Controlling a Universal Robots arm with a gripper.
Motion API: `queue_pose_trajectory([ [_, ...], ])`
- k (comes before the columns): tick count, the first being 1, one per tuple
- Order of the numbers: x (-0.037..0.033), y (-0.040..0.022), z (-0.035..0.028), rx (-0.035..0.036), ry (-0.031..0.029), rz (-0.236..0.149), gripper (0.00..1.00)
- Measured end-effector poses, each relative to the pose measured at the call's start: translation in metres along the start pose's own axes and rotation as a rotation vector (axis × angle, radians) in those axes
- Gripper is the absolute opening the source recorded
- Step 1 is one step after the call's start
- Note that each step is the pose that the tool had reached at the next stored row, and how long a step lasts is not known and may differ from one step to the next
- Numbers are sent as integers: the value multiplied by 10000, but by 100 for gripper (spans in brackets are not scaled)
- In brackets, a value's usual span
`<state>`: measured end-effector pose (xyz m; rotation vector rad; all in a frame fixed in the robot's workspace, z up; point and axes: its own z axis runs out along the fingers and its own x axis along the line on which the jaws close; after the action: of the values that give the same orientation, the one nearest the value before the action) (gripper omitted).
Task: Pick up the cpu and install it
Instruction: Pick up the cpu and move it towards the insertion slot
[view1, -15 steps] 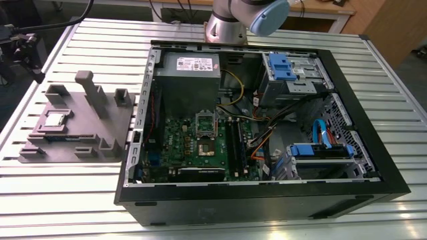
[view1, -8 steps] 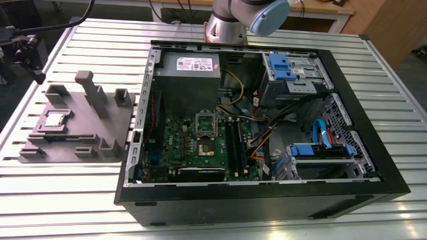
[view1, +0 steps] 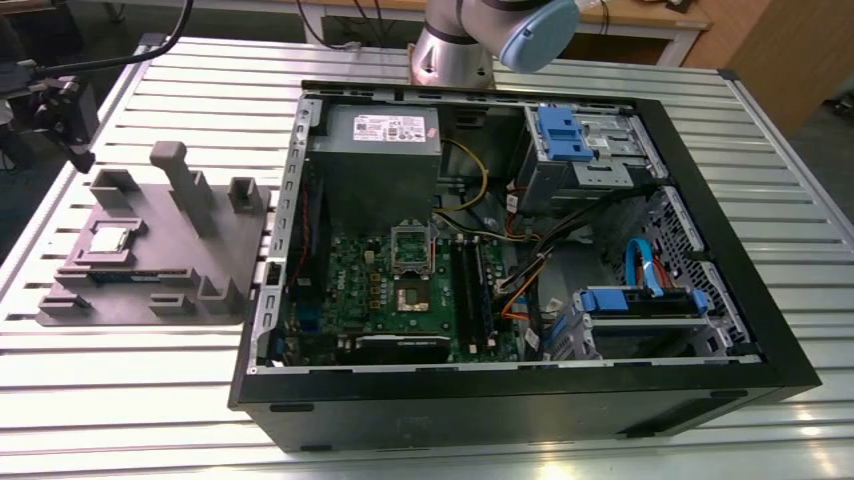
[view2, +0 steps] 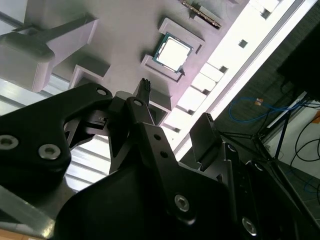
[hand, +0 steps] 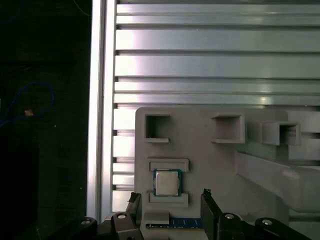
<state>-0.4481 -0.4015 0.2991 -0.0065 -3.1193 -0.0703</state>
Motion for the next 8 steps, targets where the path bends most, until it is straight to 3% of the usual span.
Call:
queue_pose_trajectory([
  [8, -1, -2, 49, 0, 0, 0, 59],
])
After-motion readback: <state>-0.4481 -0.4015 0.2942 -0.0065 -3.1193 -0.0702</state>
